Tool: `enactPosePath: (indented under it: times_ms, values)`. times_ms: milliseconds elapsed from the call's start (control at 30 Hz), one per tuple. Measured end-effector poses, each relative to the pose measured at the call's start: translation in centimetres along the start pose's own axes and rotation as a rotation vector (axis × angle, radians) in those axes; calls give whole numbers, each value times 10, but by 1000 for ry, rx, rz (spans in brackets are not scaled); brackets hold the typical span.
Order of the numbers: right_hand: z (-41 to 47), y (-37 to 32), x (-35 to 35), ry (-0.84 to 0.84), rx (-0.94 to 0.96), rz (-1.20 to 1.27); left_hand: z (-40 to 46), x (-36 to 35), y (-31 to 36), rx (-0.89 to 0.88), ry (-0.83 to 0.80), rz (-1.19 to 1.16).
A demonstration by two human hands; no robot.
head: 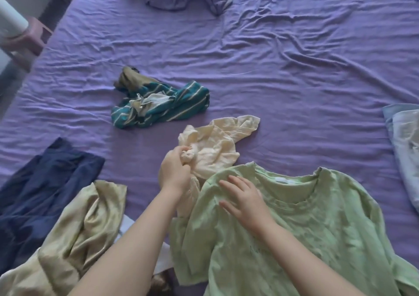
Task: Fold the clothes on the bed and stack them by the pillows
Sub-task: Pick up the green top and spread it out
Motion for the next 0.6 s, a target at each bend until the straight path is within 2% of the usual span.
enactPosePath:
  times_ms: [133, 300, 433, 600]
  values:
    - [14, -36, 4, 52, 54, 54, 10, 43, 32, -150, 106, 14]
    - [57, -112, 18, 131, 161, 178, 22, 109, 57, -223, 210, -86]
    - [89, -175, 20, 141, 216, 429, 26, 168, 53, -185, 284, -209]
    - [96, -225, -7, 141, 243, 567, 27, 221, 11, -60, 398, -146]
Point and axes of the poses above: each hand's wrist, its own z-axis towards the middle knuckle, its own x-axis out of the back of the hand, y = z × x, the point moved 5 cm from there along z, towards the middle knuckle, and after that the axes turned 8 degrees about z, right-handed, at the moved point
